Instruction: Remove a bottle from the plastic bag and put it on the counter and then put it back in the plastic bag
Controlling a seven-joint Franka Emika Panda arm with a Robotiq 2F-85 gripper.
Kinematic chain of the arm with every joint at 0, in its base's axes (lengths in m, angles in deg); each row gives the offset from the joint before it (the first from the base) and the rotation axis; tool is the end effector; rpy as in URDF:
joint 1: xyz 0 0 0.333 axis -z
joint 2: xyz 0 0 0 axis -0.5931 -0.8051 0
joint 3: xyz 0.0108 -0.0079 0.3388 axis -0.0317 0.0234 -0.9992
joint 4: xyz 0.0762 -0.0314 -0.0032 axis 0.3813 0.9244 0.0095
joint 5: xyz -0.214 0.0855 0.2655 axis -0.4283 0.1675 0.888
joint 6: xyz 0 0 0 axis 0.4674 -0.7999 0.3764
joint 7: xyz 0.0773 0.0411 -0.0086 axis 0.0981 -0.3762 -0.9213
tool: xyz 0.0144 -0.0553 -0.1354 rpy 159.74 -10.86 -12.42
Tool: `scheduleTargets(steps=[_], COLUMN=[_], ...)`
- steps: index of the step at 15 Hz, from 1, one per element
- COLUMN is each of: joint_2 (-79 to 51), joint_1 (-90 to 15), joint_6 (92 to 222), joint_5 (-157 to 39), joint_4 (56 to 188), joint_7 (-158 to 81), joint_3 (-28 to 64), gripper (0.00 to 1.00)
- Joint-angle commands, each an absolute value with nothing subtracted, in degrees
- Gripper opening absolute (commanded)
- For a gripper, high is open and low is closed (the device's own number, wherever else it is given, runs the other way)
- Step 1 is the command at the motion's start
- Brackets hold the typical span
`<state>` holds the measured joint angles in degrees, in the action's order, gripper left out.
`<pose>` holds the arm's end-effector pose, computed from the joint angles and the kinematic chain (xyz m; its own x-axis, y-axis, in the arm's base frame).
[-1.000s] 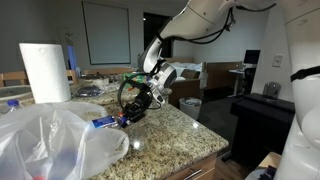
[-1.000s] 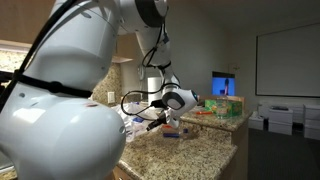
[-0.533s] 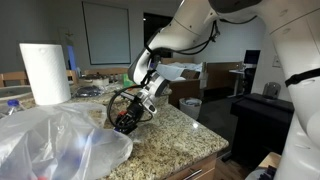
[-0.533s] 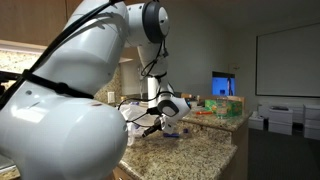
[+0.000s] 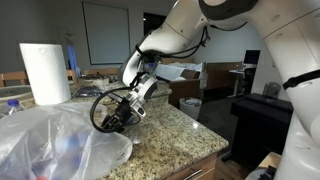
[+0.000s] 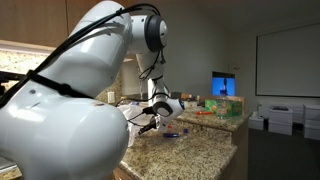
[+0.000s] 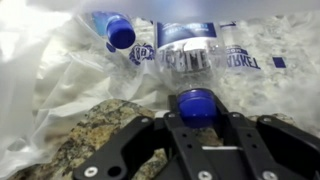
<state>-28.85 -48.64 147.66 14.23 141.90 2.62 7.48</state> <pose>0.5398 0.2496 0.2214 0.0823 -0.5731 -0.8153 -0.9881 -0.1536 0.0083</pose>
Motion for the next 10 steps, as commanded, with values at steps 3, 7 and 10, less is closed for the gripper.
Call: scheduleTargets(steps=[3, 7, 10], joint_2=[-31.25, -32.56, -32.57], joint_1=[-48.57, -48.18, -47.57], joint_6=[147.3, 146.72, 145.93], joint_5=[15.9, 16.05, 16.06], joint_4=[139.58, 138.14, 138.11], joint_7=[-1.89, -5.04, -7.92], joint_3=[6.65, 6.56, 6.73], gripper=[0.09, 0.09, 0.09])
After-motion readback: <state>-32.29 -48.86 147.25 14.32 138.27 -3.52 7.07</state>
